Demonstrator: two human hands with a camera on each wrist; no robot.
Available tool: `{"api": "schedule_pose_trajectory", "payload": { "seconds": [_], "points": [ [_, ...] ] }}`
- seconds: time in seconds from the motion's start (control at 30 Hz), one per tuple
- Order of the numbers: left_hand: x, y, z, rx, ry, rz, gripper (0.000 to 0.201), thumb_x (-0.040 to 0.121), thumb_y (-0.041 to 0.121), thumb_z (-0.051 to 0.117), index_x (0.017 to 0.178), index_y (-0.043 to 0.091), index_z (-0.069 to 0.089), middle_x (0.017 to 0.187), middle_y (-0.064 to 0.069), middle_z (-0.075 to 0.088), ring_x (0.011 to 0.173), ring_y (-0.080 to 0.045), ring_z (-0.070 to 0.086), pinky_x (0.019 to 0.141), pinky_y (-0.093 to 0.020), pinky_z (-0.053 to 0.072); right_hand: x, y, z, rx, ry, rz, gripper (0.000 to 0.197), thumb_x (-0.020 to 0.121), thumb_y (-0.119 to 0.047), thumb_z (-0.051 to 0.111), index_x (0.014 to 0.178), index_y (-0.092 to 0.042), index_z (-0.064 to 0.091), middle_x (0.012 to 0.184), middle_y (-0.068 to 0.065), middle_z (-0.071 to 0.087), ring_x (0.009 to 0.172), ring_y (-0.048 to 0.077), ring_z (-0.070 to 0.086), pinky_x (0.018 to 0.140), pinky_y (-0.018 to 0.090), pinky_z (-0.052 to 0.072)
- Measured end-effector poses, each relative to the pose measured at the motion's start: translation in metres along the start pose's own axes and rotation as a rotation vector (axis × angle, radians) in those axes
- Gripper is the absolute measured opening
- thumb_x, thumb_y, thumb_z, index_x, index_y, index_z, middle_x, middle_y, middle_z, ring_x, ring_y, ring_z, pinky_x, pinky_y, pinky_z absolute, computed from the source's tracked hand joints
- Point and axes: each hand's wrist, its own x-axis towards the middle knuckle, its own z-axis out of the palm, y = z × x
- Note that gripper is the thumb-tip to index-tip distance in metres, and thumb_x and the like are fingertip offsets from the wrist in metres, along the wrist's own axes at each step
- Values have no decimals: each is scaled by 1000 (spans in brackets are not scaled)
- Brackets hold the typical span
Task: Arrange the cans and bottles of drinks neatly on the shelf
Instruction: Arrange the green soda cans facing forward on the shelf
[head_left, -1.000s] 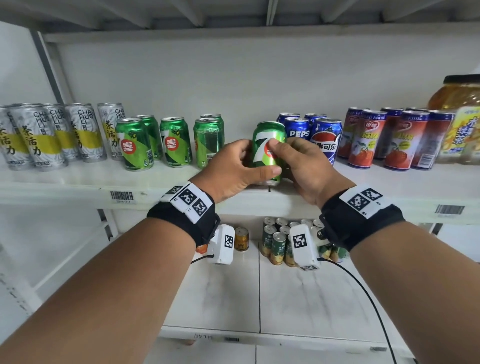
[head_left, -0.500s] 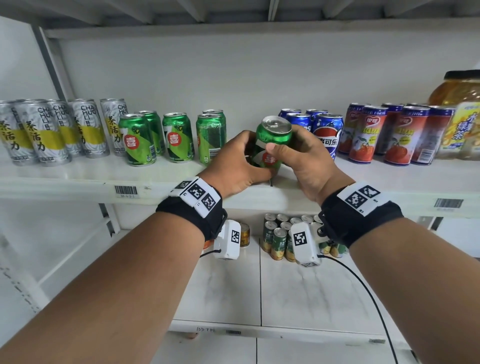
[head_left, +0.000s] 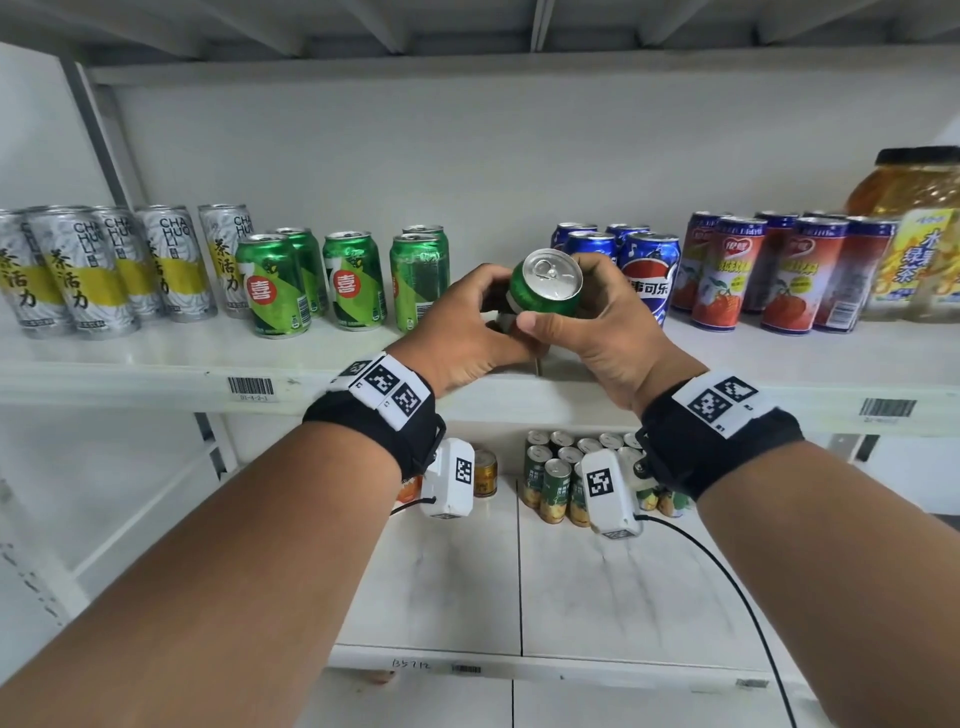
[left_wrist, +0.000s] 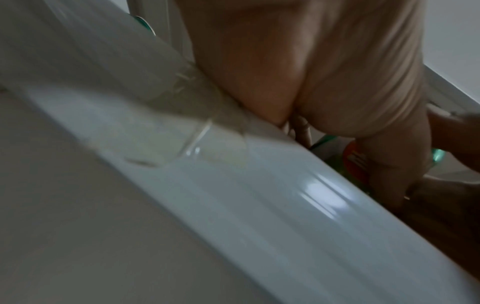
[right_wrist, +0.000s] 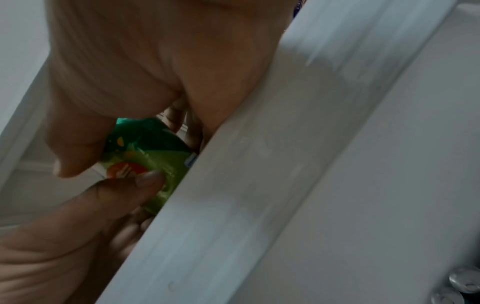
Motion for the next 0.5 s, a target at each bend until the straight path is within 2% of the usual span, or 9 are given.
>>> {"api": "schedule_pose_trajectory", "payload": {
  "seconds": [0.07, 0.13, 0.23, 0.3, 0.4, 0.5],
  "points": [
    [-1, 1, 0, -29, 18, -14, 70, 72, 13, 99, 131, 18, 63, 124, 1, 75, 120, -12, 69, 108, -36, 56, -1, -2, 2, 14, 13, 4, 73, 66, -28, 99, 124, -14, 58, 127, 14, 72, 123, 33, 68, 107, 51, 54],
    [-1, 2, -1, -78, 31, -32, 67, 74, 10, 98, 131, 14, 62, 126, -3, 74, 122, -14, 69, 107, -33, 56, 0, -3, 4, 8, 34, 11, 64, 75, -36, 94, 123, -16, 59, 123, 8, 75, 120, 27, 70, 103, 45, 57],
    [-3, 5, -2, -147, 32, -63, 61, 80, 2, 92, 132, 6, 60, 130, -13, 71, 126, -26, 68, 108, -40, 57, 2, -4, 6, 6, 87, 41, 40, 88, -35, 74, 119, -15, 60, 110, 4, 76, 101, 20, 74, 84, 36, 61],
    [-3, 6, -2, -195, 27, -92, 54, 86, 2, 86, 132, 4, 59, 132, -17, 71, 125, -32, 69, 106, -44, 59, 3, -5, 6, 8, 100, 69, 30, 92, -29, 67, 118, -15, 62, 103, 4, 74, 89, 15, 73, 75, 34, 59],
    [-2, 7, -1, -203, 52, -112, 41, 92, 10, 82, 129, 2, 63, 127, -19, 73, 120, -36, 71, 104, -47, 60, 4, -6, 6, -17, 107, 108, 26, 102, -23, 65, 123, -9, 64, 106, 6, 76, 93, 18, 75, 84, 41, 62],
    [-2, 6, -1, -206, 64, -114, 39, 94, 17, 82, 125, 1, 66, 122, -21, 75, 119, -37, 72, 107, -53, 58, 6, -7, 8, -8, 128, 163, 38, 102, -35, 66, 124, -4, 68, 114, 15, 77, 107, 33, 75, 97, 53, 60]
  ]
}}
